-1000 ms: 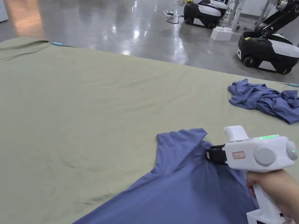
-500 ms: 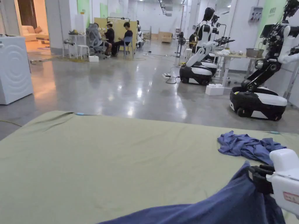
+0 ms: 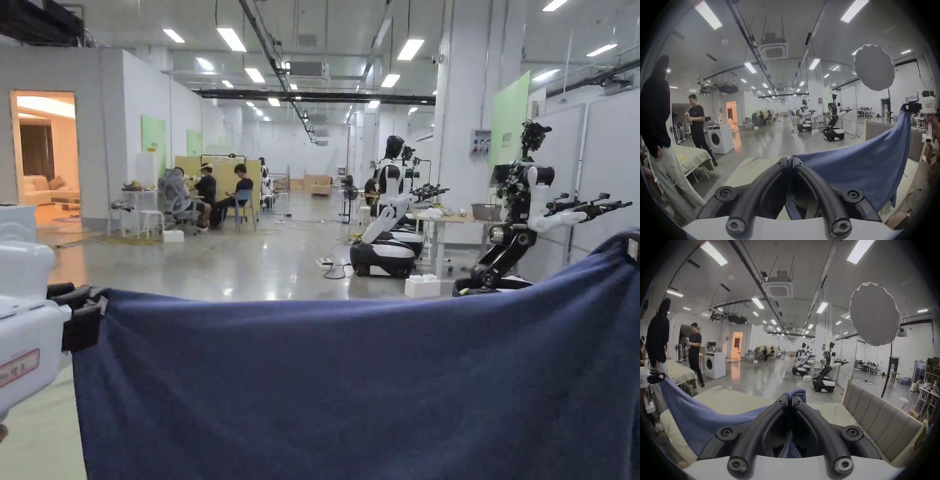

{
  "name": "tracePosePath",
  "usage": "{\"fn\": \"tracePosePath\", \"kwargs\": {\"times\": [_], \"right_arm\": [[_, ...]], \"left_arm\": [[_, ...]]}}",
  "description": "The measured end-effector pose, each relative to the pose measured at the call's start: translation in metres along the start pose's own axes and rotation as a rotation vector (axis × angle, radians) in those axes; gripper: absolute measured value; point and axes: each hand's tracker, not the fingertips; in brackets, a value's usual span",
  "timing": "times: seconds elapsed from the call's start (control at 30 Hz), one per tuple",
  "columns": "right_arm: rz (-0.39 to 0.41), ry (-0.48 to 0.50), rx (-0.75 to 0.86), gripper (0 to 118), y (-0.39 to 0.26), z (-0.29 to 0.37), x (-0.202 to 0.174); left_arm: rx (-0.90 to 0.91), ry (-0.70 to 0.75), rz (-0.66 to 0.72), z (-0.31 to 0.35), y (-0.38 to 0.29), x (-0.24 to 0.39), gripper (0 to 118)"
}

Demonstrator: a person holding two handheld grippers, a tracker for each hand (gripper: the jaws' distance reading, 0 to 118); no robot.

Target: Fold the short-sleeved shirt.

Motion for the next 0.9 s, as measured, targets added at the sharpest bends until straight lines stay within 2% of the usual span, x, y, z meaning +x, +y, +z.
{"fn": "tracePosePath", "kwargs": {"times": [0.13, 0.3, 0.53, 0.67, 0.77, 0.9], "right_arm": [[-0.011, -0.016, 0.048, 5, 0.025, -0.017, 0.002], [-0.02, -0.025, 0.073, 5, 0.037, -0.07, -0.009], [-0.049, -0.06, 0.12, 5, 0.032, -0.172, -0.024], [-0.088, -0.065, 0.119, 5, 0.028, -0.231, -0.026], [-0.069, -0.069, 0.127, 5, 0.028, -0.27, -0.03], [-0.036, -0.08, 0.162, 5, 0.029, -0.311, -0.035]], "left_arm": [[0.017, 0.028, 0.075, -0.029, 0.037, -0.013, 4], [0.019, 0.059, 0.129, -0.079, 0.064, -0.026, 4], [0.038, 0.156, 0.031, -0.171, 0.088, -0.028, 4], [0.051, 0.174, 0.071, -0.227, 0.095, -0.036, 4], [0.07, 0.24, 0.001, -0.263, 0.1, -0.033, 4], [0.089, 0.274, 0.002, -0.303, 0.102, -0.025, 4]]}}
